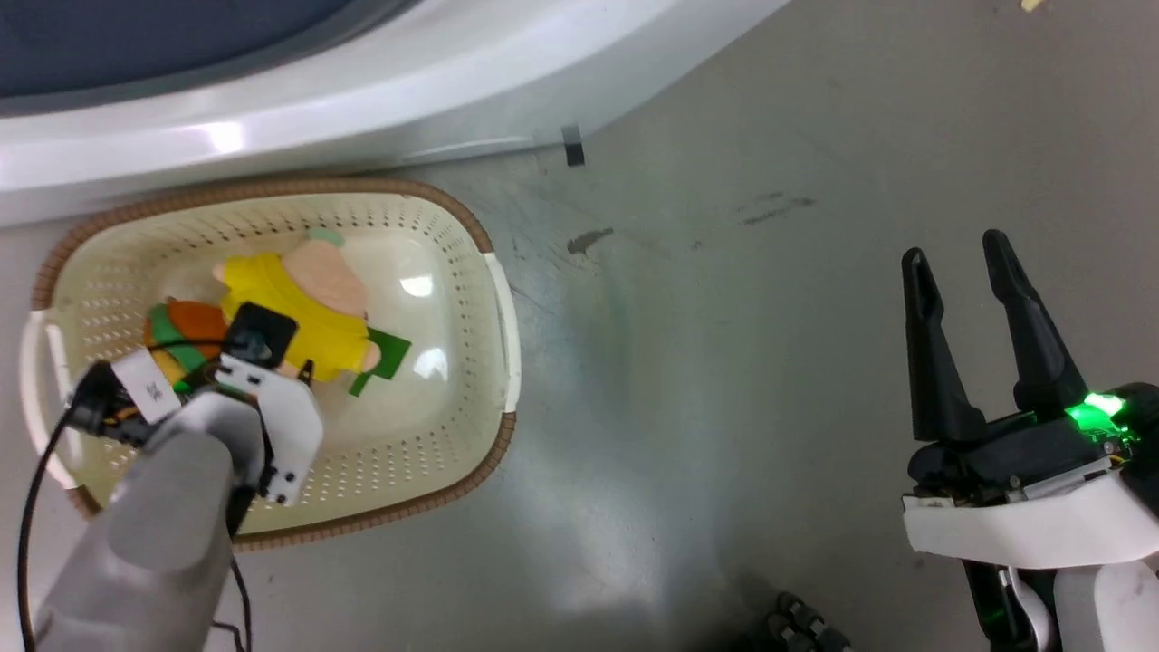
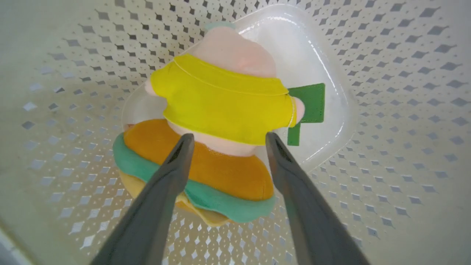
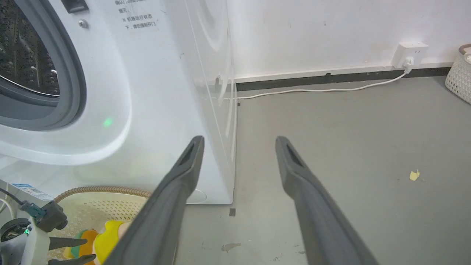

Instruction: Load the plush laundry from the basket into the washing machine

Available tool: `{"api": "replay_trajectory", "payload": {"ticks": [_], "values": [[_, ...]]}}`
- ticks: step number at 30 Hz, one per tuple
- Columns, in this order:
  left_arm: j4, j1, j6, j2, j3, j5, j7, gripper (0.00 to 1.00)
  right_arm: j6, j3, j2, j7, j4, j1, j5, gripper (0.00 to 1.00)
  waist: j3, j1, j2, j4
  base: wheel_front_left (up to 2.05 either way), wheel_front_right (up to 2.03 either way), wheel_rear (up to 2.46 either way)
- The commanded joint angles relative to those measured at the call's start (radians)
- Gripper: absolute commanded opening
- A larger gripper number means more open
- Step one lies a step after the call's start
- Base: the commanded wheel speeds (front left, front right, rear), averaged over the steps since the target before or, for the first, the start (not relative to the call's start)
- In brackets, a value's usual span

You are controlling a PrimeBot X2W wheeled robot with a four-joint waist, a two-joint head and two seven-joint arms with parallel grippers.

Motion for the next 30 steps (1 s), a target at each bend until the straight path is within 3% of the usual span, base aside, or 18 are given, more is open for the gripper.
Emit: {"api": "replay_trajectory", "payload": {"ticks": [1, 17, 18, 19, 25, 30], "values": [[0.03, -0.038, -0.004, 0.015, -0.016, 0.007, 0.012, 1.0, 0.0, 0.003, 0.0, -0.011, -0.011, -0.021, 0.014, 1.0, 0.024, -0.0001, 0.0, -0.013, 0.0, 0.0, 0.0], [0.215, -0.216, 0.037, 0.049, -0.097, -0.014, 0.024, 1.0, 0.001, 0.014, 0.0, -0.044, -0.045, -0.054, 0.104, 1.0, 0.168, -0.0001, 0.0, -0.058, 0.0, 0.0, 0.0], [0.228, -0.223, 0.035, 0.053, -0.104, -0.015, 0.024, 0.18, 0.001, 0.017, 0.0, -0.046, -0.047, -0.058, 0.104, 1.0, 0.175, -0.0001, 0.0, -0.062, 0.0, 0.0, 0.0], [0.242, -0.229, 0.03, 0.056, -0.112, -0.016, 0.025, 0.0, 0.001, 0.019, 0.0, -0.048, -0.049, -0.062, 0.104, 1.0, 0.183, -0.0001, 0.0, -0.066, 0.0, 0.0, 0.0], [0.312, -0.264, 0.027, 0.082, -0.129, -0.045, -0.003, 0.0, 0.001, 0.036, 0.0, -0.061, -0.053, -0.101, 0.133, 1.0, 0.205, -0.0001, 0.0, -0.097, 0.0, 0.0, 0.0], [0.354, -0.241, 0.031, 0.041, -0.14, -0.08, -0.062, 0.0, 0.001, 0.009, 0.0, -0.07, -0.035, -0.111, 0.136, 1.0, 0.137, -0.0001, 0.0, -0.071, 0.0, 0.0, 0.0]]}}
